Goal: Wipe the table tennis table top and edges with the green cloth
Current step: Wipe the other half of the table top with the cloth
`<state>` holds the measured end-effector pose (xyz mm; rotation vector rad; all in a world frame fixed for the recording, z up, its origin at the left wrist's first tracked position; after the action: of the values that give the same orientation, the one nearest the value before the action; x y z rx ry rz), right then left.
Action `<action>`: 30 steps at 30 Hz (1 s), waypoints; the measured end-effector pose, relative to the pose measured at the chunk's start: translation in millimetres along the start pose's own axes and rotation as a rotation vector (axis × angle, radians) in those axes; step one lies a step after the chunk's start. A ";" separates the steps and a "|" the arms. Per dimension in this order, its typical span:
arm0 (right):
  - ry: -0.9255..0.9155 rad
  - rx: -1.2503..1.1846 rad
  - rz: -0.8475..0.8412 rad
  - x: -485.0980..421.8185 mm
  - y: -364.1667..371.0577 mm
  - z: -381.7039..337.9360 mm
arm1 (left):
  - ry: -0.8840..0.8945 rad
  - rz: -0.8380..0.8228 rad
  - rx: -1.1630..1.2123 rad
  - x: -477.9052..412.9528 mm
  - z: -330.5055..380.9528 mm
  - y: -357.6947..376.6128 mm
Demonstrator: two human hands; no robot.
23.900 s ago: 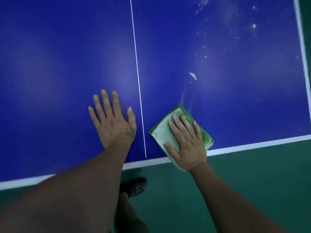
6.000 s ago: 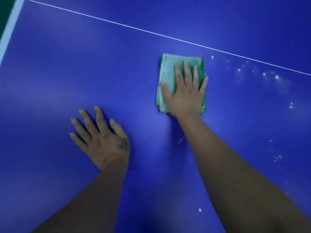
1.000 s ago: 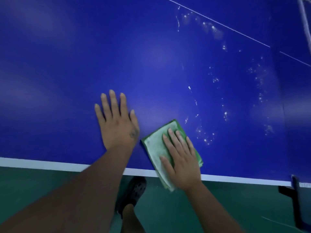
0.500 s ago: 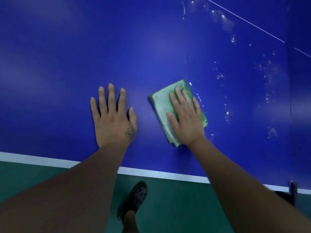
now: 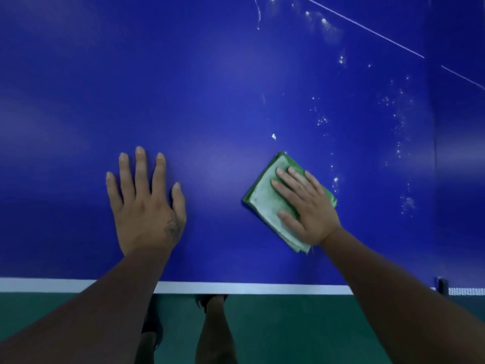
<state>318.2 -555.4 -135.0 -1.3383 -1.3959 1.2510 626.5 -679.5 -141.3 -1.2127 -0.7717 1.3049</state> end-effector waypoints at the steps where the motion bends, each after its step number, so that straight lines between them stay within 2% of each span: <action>1: -0.008 0.015 -0.007 -15.6 -1.9 13.3 | -0.001 0.002 0.003 -0.4 0.2 -1.4; 5: -0.023 0.037 0.015 -74.9 -8.2 53.5 | -0.017 0.006 -0.002 -1.8 1.7 -5.3; 8: 0.037 0.064 0.079 -75.9 -7.4 55.2 | -0.014 0.004 -0.012 -2.9 3.4 -6.1; 13: 0.184 0.030 0.100 -5.2 0.6 1.9 | 0.000 0.056 0.000 -1.8 5.2 -10.3; 18: 0.138 -0.044 0.074 47.3 12.1 -54.2 | 0.006 0.080 -0.010 -1.6 4.1 -9.8; 23: 0.003 -0.089 0.095 -8.0 2.8 -37.0 | -0.002 0.035 -0.033 -2.0 3.7 -6.3; 27: 0.038 -0.051 0.136 -78.0 2.1 -2.6 | -0.003 0.051 -0.020 -1.4 4.0 -5.2; 30: 0.050 -0.016 0.131 -126.2 1.4 24.2 | -0.078 0.084 0.027 -12.1 12.0 -3.3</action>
<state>308.1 -683.5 -131.0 -1.4825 -1.3038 1.2848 614.1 -688.0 -132.7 -1.1898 -0.7633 1.4339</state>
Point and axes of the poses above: each hand's wrist, its own x-axis away from the middle knuckle, its own y-axis out of the palm, z = x × y, the point moved 9 cm from there along -x, towards the middle knuckle, and after that the axes turned 10 degrees about z, right-handed, at the moved point
